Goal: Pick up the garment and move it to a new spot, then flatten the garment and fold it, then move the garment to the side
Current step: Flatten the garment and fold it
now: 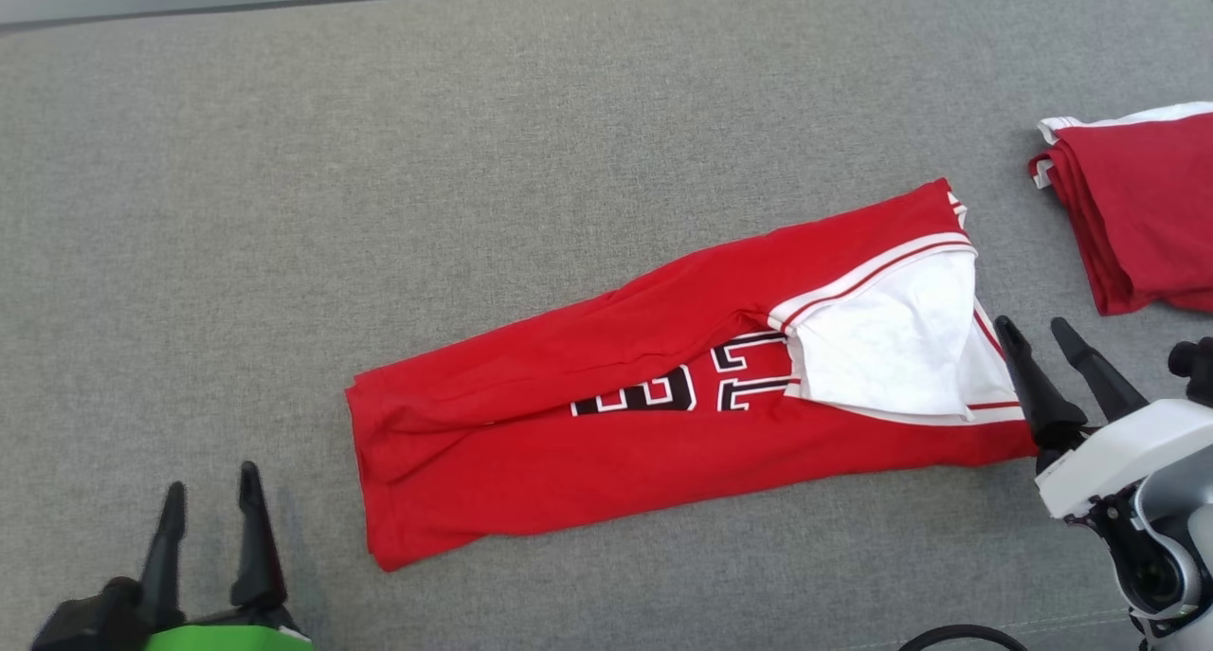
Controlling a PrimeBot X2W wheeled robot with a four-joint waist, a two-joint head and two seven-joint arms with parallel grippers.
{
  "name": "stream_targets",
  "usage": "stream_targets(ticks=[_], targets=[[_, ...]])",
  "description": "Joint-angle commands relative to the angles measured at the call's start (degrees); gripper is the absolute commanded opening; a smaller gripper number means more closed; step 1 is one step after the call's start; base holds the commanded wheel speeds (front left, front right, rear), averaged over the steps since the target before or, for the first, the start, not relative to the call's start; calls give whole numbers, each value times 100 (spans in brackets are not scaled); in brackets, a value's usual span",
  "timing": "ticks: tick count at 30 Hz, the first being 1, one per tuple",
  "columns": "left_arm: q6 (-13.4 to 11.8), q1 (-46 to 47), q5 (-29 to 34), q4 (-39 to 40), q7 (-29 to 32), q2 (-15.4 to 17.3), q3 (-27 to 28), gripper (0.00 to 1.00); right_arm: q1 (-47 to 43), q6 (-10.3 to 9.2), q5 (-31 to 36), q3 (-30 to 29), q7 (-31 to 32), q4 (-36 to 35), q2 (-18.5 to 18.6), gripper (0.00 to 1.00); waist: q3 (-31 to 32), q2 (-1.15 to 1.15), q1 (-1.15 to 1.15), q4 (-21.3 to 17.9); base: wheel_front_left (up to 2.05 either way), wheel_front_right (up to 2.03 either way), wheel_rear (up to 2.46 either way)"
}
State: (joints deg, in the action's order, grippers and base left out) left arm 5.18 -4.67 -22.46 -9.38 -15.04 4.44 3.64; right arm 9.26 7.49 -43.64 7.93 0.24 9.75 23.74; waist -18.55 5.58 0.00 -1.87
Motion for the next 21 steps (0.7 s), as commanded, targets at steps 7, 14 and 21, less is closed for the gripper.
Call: stream_targets(ticks=[7, 14, 21], targets=[[-346, -453, 730, 1164, -7, -153, 450, 100, -359, -1, 342, -602, -232, 165, -201, 100, 452, 0, 0, 204, 0, 0, 0], [-595, -413, 1134, 1590, -8, -150, -65, 100, 414, 0, 903, -469, 31, 1090, -567, 100, 335, 0, 0, 349, 0, 0, 0], [-614, -80, 1085, 1497, -8, -149, -626, 100, 1240, -1, 1420, -401, 215, 2497, -529, 100, 153, 0, 0, 828, 0, 0, 0]])
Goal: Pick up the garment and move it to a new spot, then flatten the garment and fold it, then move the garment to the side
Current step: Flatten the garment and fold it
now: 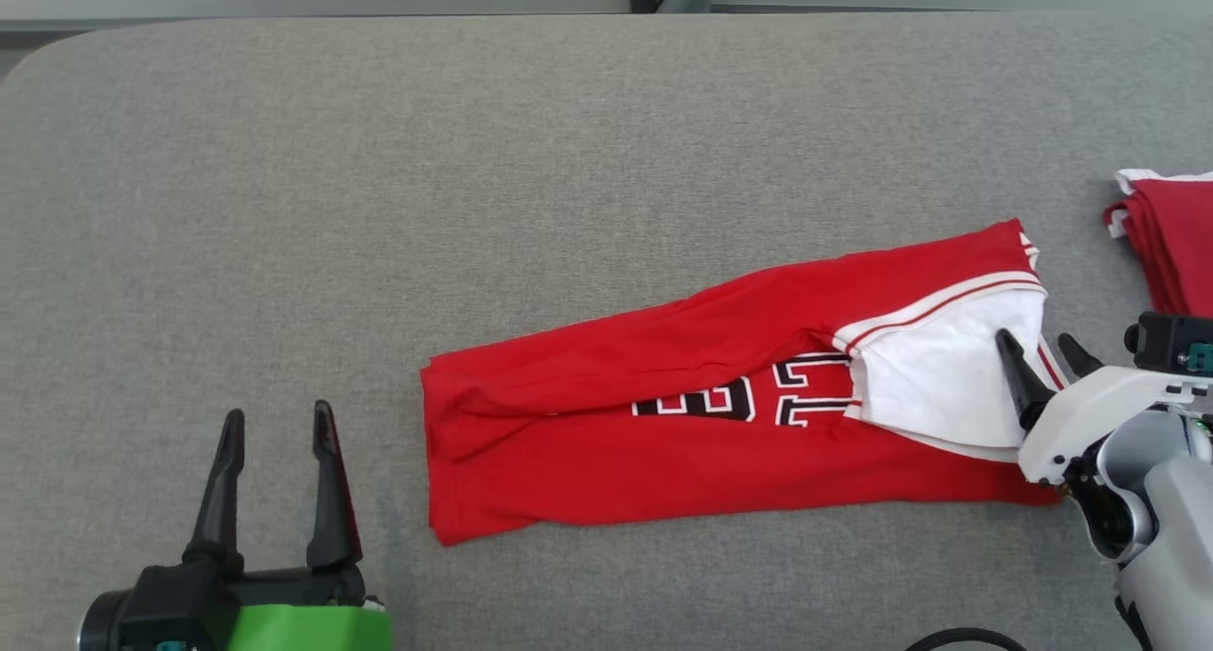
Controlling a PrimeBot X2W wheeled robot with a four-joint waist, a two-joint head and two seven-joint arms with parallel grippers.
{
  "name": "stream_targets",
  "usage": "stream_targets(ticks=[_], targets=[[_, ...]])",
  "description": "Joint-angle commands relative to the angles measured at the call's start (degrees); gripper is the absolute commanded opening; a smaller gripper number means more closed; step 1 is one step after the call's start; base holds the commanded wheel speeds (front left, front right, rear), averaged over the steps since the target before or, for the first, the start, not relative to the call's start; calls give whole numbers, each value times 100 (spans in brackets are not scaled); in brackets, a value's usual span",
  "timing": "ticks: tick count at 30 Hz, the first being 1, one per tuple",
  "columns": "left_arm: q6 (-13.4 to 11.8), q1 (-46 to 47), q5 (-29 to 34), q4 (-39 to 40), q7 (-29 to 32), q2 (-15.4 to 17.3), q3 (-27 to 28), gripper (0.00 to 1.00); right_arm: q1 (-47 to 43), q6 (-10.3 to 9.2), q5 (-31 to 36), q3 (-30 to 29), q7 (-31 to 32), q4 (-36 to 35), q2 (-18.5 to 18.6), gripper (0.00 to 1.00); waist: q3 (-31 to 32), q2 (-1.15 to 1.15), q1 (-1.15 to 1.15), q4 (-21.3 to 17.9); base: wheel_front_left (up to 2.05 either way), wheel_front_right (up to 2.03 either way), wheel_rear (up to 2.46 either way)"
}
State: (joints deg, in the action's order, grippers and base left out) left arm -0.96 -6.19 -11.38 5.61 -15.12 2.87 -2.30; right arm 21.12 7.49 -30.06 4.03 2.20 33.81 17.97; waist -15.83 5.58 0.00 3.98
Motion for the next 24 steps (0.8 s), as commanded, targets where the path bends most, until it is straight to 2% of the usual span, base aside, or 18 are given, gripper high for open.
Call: stream_targets(ticks=[1, 7, 11, 12, 13, 14, 15, 17, 24], targets=[[-19, 87, -72, -25, 0, 7, -91, 100, 105, -1, 131, 1, 27, 272, 67, 100, -120, 0, 0, 307, 0, 0, 0], [-27, 33, -174, -127, 0, 6, -257, 100, 223, -2, 199, 13, 122, 921, 185, 100, -114, 0, 0, 515, 0, 0, 0], [-32, -21, -221, -252, 0, 7, -368, 100, 202, -2, -74, 215, 414, 1258, 147, 100, -88, 0, 0, 585, 0, 0, 0], [-26, -35, -246, -289, 0, 6, -399, 100, 181, 2, -172, 312, 505, 1288, 122, 83, -77, 0, 0, 595, 0, 0, 0], [-10, -55, -250, -336, 0, 7, -417, 100, 171, 19, -355, 404, 585, 1250, 54, 15, -60, 0, 0, 597, 0, 0, 0], [-3, -62, -247, -351, 0, 8, -418, 100, 178, 31, -566, 487, 666, 1162, -26, 0, -49, 0, 0, 589, 0, 0, 0], [8, -84, -259, -390, 0, 9, -411, 100, 189, 34, -762, 569, 725, 1045, -59, 0, -33, 0, 0, 568, 0, 0, 0], [46, -118, -262, -456, 0, 8, -392, 100, 226, 27, -1116, 638, 748, 798, 98, 0, -9, 0, 0, 504, 0, 0, 0], [112, -172, -251, -641, 0, 7, -316, 100, 198, -5, -2091, 321, 804, 232, 1077, 0, 196, 0, 0, 271, 0, 0, 0]])
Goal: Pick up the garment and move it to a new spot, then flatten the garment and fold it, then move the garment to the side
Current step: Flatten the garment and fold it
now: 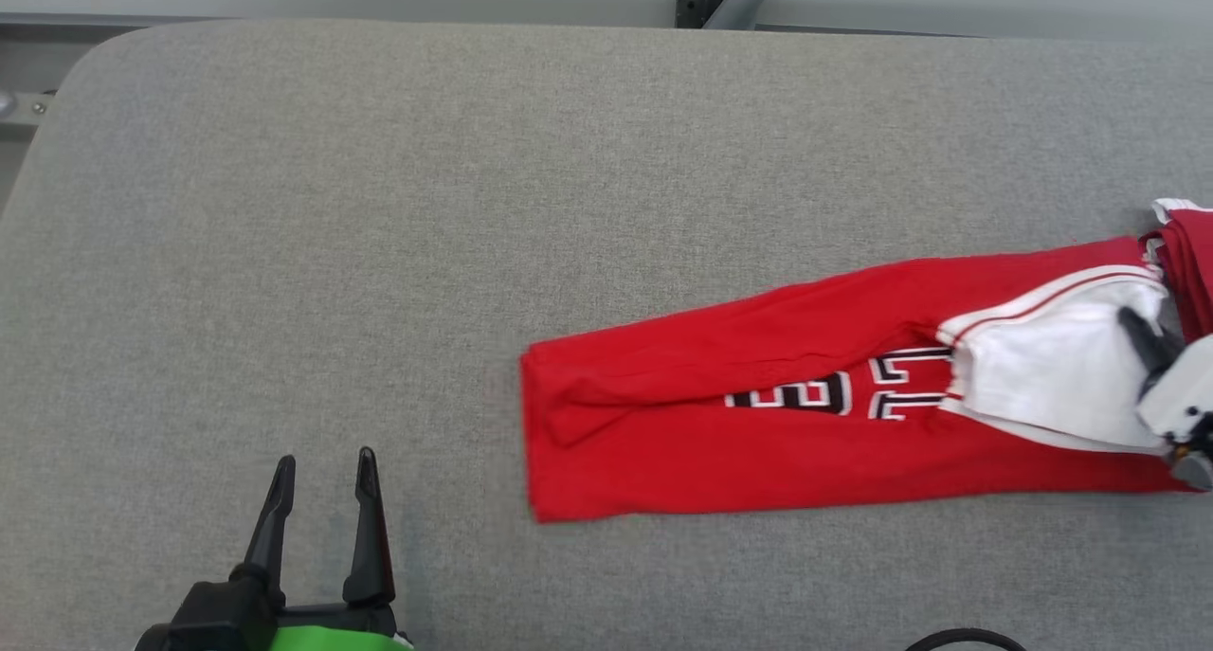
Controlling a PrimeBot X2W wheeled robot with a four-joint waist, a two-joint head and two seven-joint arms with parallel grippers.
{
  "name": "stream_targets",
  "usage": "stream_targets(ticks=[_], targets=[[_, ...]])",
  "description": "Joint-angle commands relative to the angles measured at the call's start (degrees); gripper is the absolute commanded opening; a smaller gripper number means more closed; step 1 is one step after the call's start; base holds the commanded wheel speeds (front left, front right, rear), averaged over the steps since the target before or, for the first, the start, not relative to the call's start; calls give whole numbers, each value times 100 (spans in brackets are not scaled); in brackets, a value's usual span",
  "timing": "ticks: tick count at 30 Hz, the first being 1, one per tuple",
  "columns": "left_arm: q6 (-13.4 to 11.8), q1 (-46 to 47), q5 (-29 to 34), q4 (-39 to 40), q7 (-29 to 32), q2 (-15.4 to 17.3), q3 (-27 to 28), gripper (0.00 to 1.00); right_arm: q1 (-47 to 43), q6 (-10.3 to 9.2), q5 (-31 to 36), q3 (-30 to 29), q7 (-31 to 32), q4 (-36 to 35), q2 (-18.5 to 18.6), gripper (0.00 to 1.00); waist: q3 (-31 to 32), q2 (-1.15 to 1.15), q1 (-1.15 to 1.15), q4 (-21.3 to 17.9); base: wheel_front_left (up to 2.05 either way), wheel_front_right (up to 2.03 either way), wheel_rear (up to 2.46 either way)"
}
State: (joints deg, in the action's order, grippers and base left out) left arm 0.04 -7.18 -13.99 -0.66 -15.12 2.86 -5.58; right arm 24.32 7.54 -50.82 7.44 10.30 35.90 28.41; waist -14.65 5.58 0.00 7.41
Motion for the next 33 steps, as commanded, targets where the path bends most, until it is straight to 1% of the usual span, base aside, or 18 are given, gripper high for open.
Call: stream_targets(ticks=[1, 4, 6, 8, 10, 12, 15, 18, 21, 23, 24, 26, 28, 31, 33], targets=[[14, -80, 9, -37, 0, 9, 9, 100, -145, -11, -77, -103, 11, 30, 185, 0, 117, 0, 0, -92, 0, 0, 0], [27, -114, 5, -69, 0, 9, -18, 100, -200, -8, -157, -397, -48, 40, 610, 0, 219, 0, 0, -127, 0, 0, 0], [7, -146, -11, -79, 0, 9, -43, 100, -254, -5, -161, -531, -84, -86, 787, 0, 263, 0, 0, -139, 0, 0, 0], [-19, -176, -44, -89, 0, 9, -82, 100, -306, -5, -166, -529, -53, -386, 817, 0, 301, 0, 0, -154, 0, 0, 0], [-50, -207, -77, -94, 0, 9, -101, 100, -343, -5, -163, -386, 34, -857, 727, 0, 331, 0, 0, -193, 0, 0, 0], [-59, -247, -113, -94, 0, 9, -145, 100, -424, -5, -128, -102, 199, -1418, 556, 0, 335, 0, 0, -233, 0, 0, 0], [-20, -242, -116, -123, 0, 9, -229, 100, -565, -5, -32, 460, 512, -2219, 161, 0, 292, 0, 0, -271, 0, 0, 0], [-4, -153, -90, -154, 0, 9, -277, 100, -591, -5, 193, 974, 693, -2614, -363, 0, 212, 0, 0, -303, 0, 0, 0], [5, -20, -42, -142, 0, 8, -317, 100, -470, -5, 467, 1351, 746, -2509, -1034, 0, 128, 0, 0, -295, 0, 0, 0], [10, 19, -11, -152, 0, 9, -362, 100, -307, -5, 803, 1509, 660, -2276, -1372, 0, 79, 0, 0, -269, 0, 0, 0], [10, 19, -11, -152, 0, 9, -362, 100, -307, -5, 803, 1509, 660, -2276, -1372, 0, 79, 0, 0, -269, 0, 0, 0], [31, 58, 2, -189, 0, 9, -418, 100, -233, -5, 1048, 1605, 548, -1990, -1740, 0, 64, 0, 0, -216, 0, 0, 0], [40, 91, 32, -220, 0, 10, -435, 100, -145, -5, 1204, 1688, 479, -1774, -1988, 0, 51, 0, 0, -154, 0, 0, 0], [-9, 85, 69, -208, 0, 9, -378, 100, -9, -5, 1381, 1777, 334, -1456, -2215, 0, 49, 0, 0, -97, 0, 0, 0], [-22, 33, 73, -212, 0, 9, -366, 100, 44, -5, 1414, 1808, 272, -1344, -2304, 0, 53, 0, 0, -89, 0, 0, 0]])
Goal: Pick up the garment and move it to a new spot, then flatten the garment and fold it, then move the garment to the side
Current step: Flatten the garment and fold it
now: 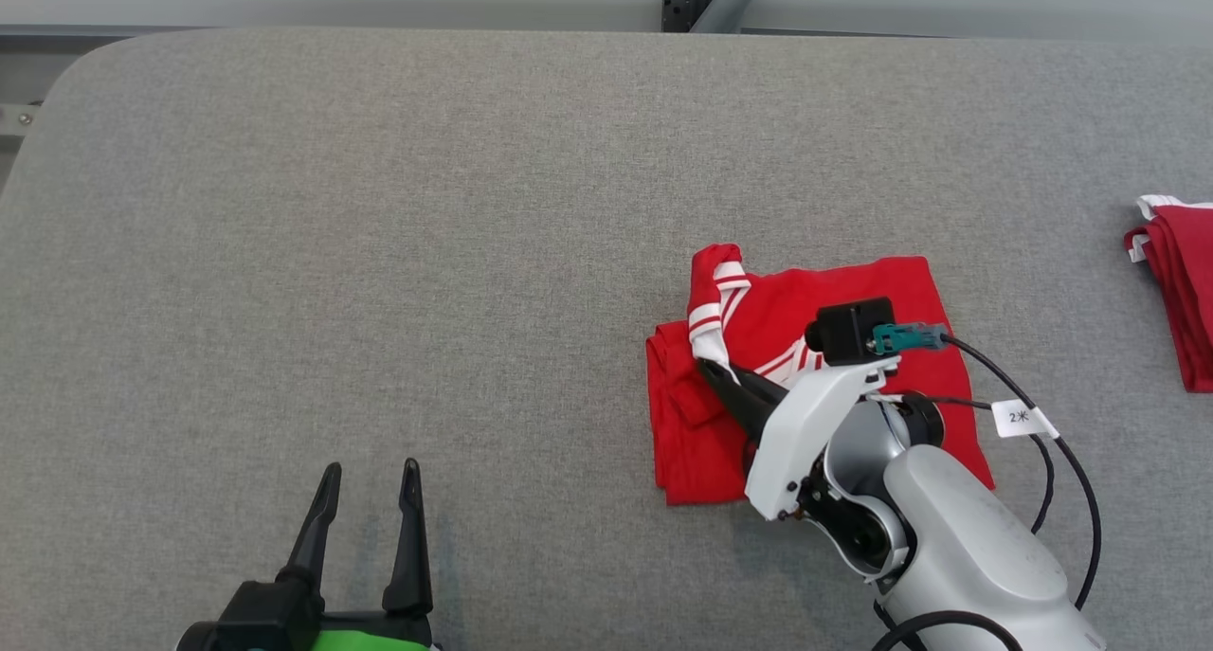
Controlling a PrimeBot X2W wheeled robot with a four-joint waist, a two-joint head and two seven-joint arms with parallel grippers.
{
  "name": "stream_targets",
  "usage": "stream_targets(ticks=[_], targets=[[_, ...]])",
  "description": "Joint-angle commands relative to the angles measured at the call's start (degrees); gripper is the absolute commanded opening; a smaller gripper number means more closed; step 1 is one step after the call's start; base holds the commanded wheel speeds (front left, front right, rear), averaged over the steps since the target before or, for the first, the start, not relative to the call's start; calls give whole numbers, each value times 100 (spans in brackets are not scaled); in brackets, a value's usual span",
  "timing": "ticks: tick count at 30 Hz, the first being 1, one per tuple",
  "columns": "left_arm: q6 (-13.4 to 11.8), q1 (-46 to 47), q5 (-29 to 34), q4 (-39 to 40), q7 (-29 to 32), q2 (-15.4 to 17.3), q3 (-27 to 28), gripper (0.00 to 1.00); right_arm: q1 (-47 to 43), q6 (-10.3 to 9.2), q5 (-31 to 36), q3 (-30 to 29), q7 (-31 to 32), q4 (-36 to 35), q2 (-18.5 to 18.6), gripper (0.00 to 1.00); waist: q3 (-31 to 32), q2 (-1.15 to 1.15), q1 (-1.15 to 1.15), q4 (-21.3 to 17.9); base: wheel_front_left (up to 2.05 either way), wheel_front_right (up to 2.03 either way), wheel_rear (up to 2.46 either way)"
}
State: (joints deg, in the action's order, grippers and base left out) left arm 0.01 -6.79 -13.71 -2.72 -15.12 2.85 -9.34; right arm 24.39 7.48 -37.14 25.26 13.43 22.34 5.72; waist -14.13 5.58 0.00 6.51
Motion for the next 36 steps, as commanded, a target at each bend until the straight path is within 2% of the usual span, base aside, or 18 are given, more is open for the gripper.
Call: stream_targets(ticks=[1, 2, 3, 4, 8, 12, 15, 18, 20, 23, 29, 31, 36], targets=[[-26, -26, 47, -1, 0, 10, 12, 100, 76, 1, 72, 42, -72, 43, -64, 0, -2, 0, 0, -3, 0, 0, 0], [-38, -44, 41, -4, 0, 10, 9, 100, 109, 1, 111, 45, -139, 73, -75, 8, -7, 0, 0, -9, 0, 0, 0], [-44, -56, 32, -8, 0, 10, 5, 100, 128, 1, 136, 52, -190, 97, -85, 48, -11, 0, 0, -16, 0, 0, 0], [-50, -66, 26, -10, 0, 10, 1, 100, 130, 1, 142, 64, -209, 119, -104, 100, -10, 0, 0, -24, 0, 0, 0], [-64, -120, 7, 3, 0, 10, 34, 100, 59, 1, 148, 56, -391, -231, -124, 100, 4, 0, 0, -76, 0, 0, 0], [-107, -227, 3, 58, 0, 10, 165, 100, -276, 1, 134, -169, -642, -1086, 72, 100, 32, 0, 0, -210, 0, 0, 0], [-111, -303, 38, 92, 0, 9, 260, 100, -592, 1, 355, -600, -872, -1724, 311, 100, 46, 0, 0, -356, 0, 0, 0], [-103, -339, 60, 118, 0, 11, 298, 100, -923, 1, 532, -1101, -1128, -2027, 456, 100, 57, 0, 0, -511, 0, 0, 0], [-71, -324, 80, 118, 0, 10, 287, 100, -1071, 1, 790, -1373, -1297, -1979, 611, 100, 56, 0, 0, -585, 0, 0, 0], [-62, -229, 91, 115, 0, 11, 279, 100, -1196, 1, 1116, -1553, -1626, -1728, 658, 100, 32, 0, 0, -650, 0, 0, 0], [-34, -137, 89, 112, 0, 10, 296, 100, -1344, 1, 1628, -1567, -2554, -949, 661, 100, 49, 0, 0, -690, 0, 0, 0], [-26, -161, 92, 110, 0, 10, 295, 100, -1358, 0, 1749, -1612, -2721, -620, 646, 0, 63, 0, 0, -692, 0, 0, 0], [1, -145, 107, 78, 0, 10, 240, 100, -1254, 0, 1917, -1798, -2849, -185, 487, 0, 33, 0, 0, -610, 0, 0, 0]])
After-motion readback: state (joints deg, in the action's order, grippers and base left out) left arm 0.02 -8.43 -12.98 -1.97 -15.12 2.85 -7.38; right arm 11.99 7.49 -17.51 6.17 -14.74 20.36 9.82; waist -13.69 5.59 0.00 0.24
